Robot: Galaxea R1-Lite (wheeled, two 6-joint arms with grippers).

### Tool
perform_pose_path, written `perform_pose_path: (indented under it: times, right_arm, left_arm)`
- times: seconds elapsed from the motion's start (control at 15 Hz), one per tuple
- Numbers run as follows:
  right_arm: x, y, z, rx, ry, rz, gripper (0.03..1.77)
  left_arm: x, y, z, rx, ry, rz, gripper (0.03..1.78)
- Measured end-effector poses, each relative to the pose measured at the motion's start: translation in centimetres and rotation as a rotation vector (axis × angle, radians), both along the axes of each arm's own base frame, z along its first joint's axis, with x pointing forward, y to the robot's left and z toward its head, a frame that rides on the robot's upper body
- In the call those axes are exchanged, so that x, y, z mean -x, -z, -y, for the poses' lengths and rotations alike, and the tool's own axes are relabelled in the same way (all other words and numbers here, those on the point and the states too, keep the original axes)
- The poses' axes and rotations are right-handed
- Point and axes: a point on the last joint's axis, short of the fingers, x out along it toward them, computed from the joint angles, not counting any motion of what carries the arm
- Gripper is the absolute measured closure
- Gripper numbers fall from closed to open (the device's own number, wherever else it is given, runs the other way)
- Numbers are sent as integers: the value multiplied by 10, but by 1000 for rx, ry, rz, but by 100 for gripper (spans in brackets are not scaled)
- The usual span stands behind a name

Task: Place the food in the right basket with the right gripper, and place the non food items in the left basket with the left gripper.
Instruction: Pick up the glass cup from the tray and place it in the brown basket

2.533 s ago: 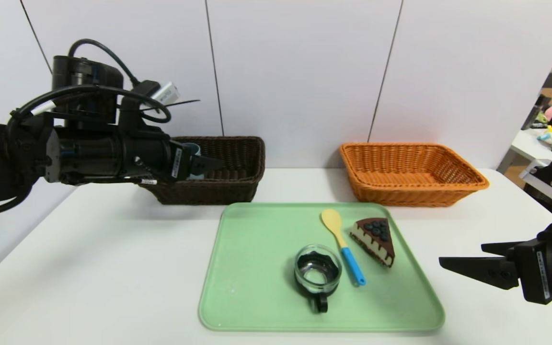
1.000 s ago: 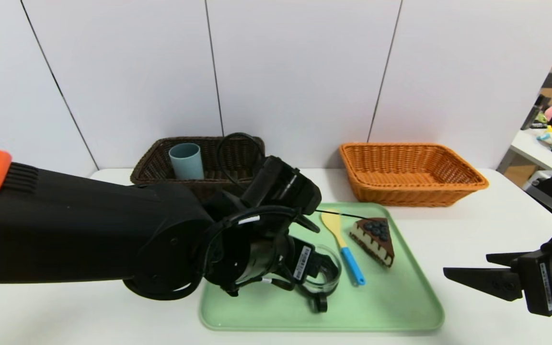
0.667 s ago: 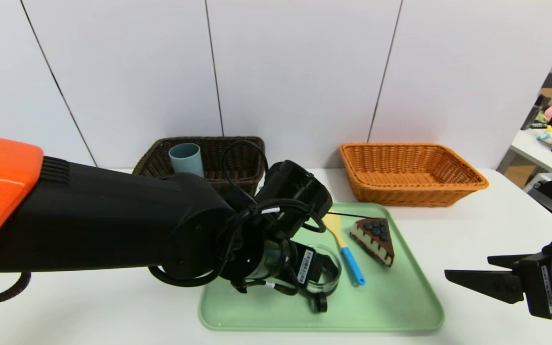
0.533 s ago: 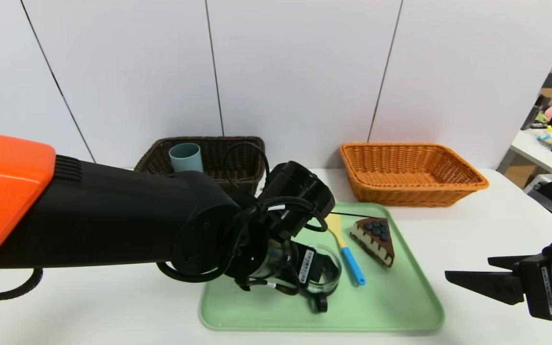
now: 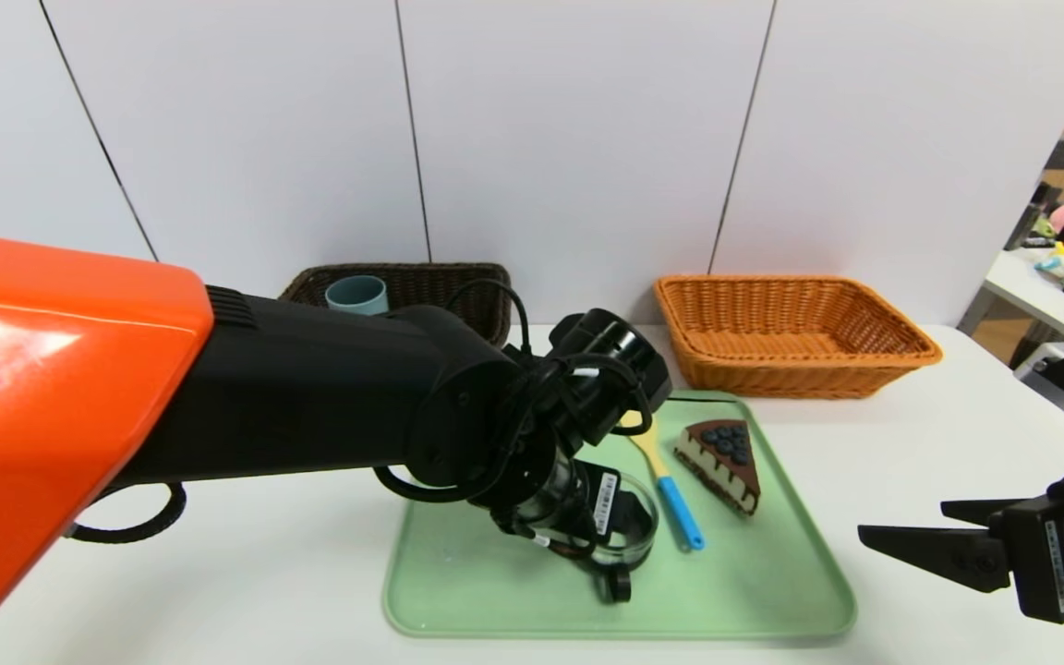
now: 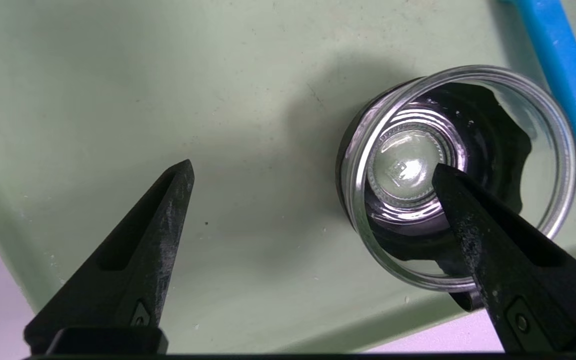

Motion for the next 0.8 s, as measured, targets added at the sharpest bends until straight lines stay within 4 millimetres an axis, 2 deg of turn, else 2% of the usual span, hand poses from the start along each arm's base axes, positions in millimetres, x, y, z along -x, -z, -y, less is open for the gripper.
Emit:
perform_pose_path:
  times: [0.47, 0.6, 0.8]
  right_arm:
    - [0, 1, 0, -1, -2, 5, 10]
    - [0, 1, 0, -1, -2, 5, 10]
    - [0, 1, 0, -2, -3, 6, 10]
  left_arm:
    - [-5, 12, 3, -17, -23, -28, 15]
    - [-5, 11, 3, -14, -26, -28, 51]
    - [-5, 8, 3, -6, -27, -26, 90]
